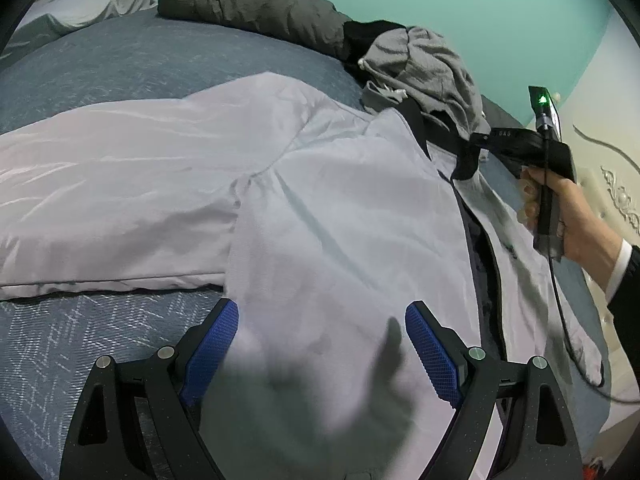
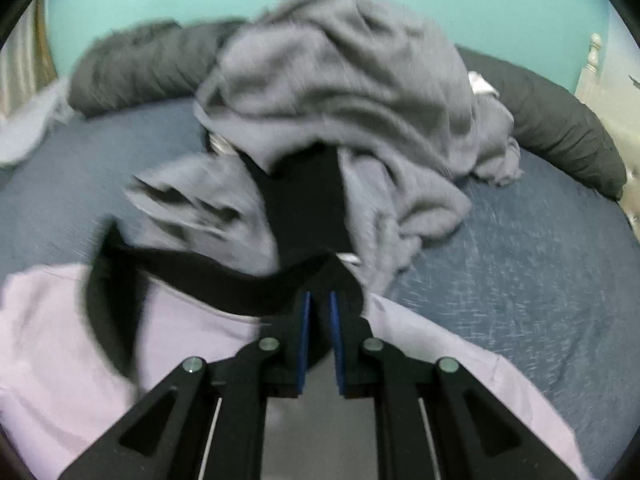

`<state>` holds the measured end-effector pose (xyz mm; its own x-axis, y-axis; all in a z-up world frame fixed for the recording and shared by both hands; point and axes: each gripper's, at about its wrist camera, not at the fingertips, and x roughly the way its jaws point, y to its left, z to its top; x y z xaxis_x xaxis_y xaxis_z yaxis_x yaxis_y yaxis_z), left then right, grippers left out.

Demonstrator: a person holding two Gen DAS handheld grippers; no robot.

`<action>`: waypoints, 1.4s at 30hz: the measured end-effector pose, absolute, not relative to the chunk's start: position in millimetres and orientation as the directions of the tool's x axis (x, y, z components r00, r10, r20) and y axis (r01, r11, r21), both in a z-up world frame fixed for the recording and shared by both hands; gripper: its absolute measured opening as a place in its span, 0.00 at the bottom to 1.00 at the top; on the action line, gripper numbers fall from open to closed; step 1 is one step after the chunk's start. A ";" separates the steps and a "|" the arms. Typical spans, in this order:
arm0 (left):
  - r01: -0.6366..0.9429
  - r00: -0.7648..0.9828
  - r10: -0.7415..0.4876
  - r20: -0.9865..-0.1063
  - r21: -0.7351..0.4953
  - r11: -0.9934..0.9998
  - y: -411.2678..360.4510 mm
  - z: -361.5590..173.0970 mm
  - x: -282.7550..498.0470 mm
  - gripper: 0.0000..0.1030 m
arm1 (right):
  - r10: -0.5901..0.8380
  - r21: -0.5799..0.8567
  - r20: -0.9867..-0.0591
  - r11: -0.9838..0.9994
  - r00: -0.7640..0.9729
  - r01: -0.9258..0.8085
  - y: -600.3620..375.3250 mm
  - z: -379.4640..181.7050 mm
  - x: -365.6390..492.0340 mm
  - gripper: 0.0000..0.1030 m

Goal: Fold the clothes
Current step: 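Pull the black collar straight toward the grey hoodie with the right tool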

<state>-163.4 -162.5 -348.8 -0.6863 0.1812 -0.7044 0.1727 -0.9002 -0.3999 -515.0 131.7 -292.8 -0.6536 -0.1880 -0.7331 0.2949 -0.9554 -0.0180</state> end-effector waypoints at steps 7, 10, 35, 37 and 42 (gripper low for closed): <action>0.205 -0.686 0.176 -0.706 -0.420 -0.884 -174.3 -350.7 -160.9 0.86 | -0.404 0.149 -0.747 -0.876 -0.528 0.459 67.3 -285.5 -500.5 0.31; 0.207 -0.685 0.180 -0.706 -0.426 -0.881 -176.6 -351.8 -160.5 0.86 | -0.415 0.194 -0.767 -0.877 -0.489 0.440 52.5 -299.0 -507.0 0.50; 0.205 -0.683 0.182 -0.707 -0.426 -0.881 -174.5 -352.7 -160.6 0.86 | -0.561 0.407 -0.716 -0.819 -0.417 0.404 56.0 -322.5 -513.6 0.42; 0.205 -0.684 0.185 -0.706 -0.429 -0.879 -175.0 -352.8 -160.3 0.86 | -0.542 0.381 -0.731 -0.828 -0.414 0.411 51.6 -325.4 -511.8 0.26; 0.208 -0.686 0.184 -0.704 -0.432 -0.878 -173.9 -351.1 -159.6 0.86 | -0.534 0.335 -0.713 -0.829 -0.455 0.448 54.2 -316.3 -497.0 0.03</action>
